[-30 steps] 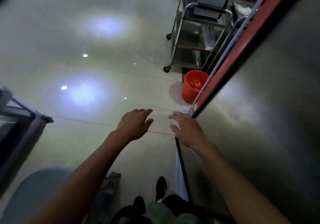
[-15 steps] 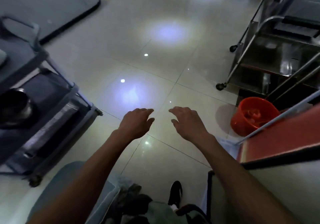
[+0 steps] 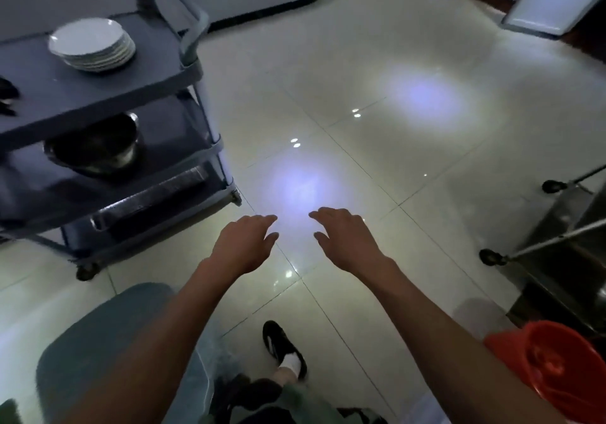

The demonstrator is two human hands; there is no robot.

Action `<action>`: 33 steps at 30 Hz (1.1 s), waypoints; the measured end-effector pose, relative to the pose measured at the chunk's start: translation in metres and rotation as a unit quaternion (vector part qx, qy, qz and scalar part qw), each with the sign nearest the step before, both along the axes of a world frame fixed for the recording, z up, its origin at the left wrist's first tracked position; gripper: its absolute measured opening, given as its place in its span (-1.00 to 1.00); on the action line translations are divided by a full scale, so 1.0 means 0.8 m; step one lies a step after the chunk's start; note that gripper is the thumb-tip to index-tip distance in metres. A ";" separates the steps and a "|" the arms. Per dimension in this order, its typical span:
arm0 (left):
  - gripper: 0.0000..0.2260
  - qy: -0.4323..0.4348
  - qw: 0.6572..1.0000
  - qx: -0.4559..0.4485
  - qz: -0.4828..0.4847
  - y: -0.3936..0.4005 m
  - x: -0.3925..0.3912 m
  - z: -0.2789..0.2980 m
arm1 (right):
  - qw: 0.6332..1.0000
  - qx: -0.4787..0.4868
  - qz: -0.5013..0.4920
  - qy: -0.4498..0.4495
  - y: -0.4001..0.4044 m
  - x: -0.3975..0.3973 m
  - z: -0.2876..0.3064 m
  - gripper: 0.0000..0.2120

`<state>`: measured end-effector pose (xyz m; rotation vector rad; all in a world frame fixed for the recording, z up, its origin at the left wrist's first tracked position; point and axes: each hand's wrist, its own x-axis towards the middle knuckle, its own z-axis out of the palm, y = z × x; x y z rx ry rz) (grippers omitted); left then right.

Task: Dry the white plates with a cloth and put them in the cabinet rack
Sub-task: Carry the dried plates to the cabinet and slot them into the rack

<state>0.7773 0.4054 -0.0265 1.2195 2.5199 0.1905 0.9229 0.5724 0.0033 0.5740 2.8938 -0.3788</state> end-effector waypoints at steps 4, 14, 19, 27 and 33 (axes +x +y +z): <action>-0.57 -0.012 0.998 0.024 0.059 0.001 -0.076 0.001 | 0.999 -0.039 0.026 0.013 0.012 -0.091 0.008 -0.57; -0.64 -0.006 0.968 0.100 0.229 -0.054 -0.210 0.028 | 0.982 -0.115 0.119 0.087 0.002 -0.303 0.037 -0.59; -0.59 -0.014 0.948 0.082 0.308 -0.055 -0.284 0.027 | 0.969 -0.165 0.163 0.086 0.008 -0.406 0.025 -0.60; -0.59 -0.008 0.913 0.102 0.395 -0.025 -0.413 0.053 | 0.945 -0.243 0.195 0.095 0.049 -0.584 0.019 -0.55; -0.60 -0.019 0.893 0.102 0.437 -0.015 -0.491 0.057 | 0.931 -0.280 0.222 0.077 0.058 -0.676 0.019 -0.52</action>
